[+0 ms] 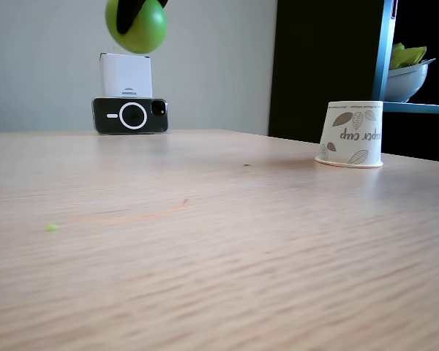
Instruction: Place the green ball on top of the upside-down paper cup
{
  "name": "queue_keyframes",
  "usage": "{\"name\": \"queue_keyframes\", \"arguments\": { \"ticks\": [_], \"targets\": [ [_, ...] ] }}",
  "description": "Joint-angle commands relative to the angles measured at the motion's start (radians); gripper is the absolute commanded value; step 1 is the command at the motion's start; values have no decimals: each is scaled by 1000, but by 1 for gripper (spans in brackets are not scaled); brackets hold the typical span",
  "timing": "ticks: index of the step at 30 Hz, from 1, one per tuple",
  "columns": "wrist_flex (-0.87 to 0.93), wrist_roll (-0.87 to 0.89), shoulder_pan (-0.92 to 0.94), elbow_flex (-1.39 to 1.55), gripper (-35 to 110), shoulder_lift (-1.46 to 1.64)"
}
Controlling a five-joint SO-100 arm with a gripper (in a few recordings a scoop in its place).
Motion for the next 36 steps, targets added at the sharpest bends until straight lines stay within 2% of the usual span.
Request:
{"name": "queue_keyframes", "arguments": {
  "ticks": [1, 9, 20, 36],
  "targets": [
    [5, -12, 41, 97, 23, 204],
    [17, -12, 189, 397, 23, 537],
    [176, -5, 377, 796, 23, 917],
    [172, 14, 512, 1302, 23, 1203]
  ]
}}
